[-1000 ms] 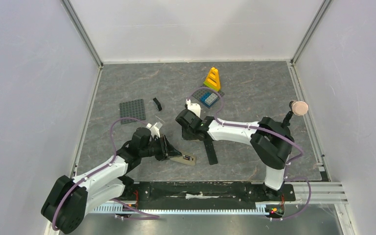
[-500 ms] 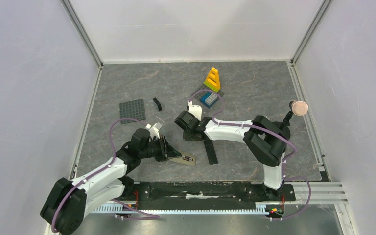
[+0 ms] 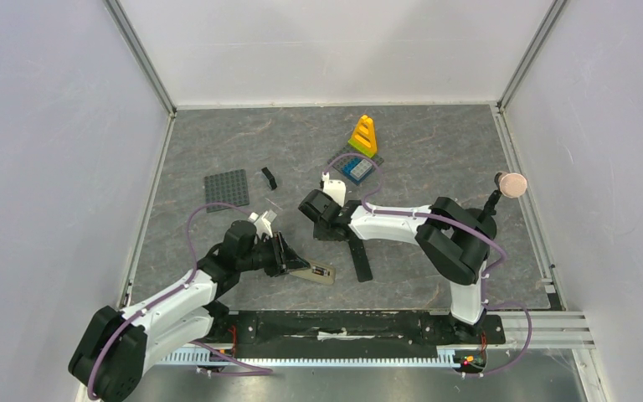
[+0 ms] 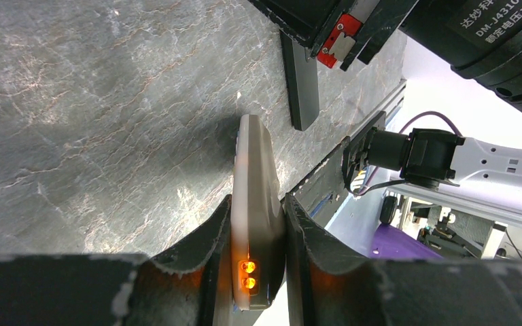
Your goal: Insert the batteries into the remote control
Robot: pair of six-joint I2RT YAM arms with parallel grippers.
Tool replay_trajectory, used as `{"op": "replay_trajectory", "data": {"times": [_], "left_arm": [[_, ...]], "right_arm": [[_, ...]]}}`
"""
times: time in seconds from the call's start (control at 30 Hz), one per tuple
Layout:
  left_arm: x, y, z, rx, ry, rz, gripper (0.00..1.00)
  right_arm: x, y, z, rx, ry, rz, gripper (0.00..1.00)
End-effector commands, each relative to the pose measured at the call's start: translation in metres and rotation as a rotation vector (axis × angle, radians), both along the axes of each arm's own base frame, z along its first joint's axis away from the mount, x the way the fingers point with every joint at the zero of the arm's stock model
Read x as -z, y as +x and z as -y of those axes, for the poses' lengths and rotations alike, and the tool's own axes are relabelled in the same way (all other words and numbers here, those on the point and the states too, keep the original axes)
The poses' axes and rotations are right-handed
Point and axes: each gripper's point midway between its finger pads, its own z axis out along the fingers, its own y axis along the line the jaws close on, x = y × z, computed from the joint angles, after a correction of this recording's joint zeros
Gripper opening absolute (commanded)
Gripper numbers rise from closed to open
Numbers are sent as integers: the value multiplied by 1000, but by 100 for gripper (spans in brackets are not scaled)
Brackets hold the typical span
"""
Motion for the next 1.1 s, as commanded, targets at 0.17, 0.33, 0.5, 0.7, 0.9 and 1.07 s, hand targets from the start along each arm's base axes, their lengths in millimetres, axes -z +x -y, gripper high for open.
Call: {"op": "replay_trajectory", "data": {"times": [0.17,0.33,0.5,0.7,0.9,1.07], "left_arm": [[-7,5,0,2,-12,64,2],[-18,7,2,-5,-42,83,2],[-38,11,6,-24,-102,111,2],[-92,18,15,-73,-272,155,2],[-150,24,16,-145,-487,187,2],[-180,23,18,-133,-600,192,2]], "right_arm": [[-55,5,-10,-37,106,71,0],[-109,-3,-4,-82,221,137,0],[-157,-19,6,-143,343,183,0],[-220,-45,14,-220,571,252,0],[-279,-79,10,-277,874,226,0],[-307,-104,3,-307,1126,127,0]]}}
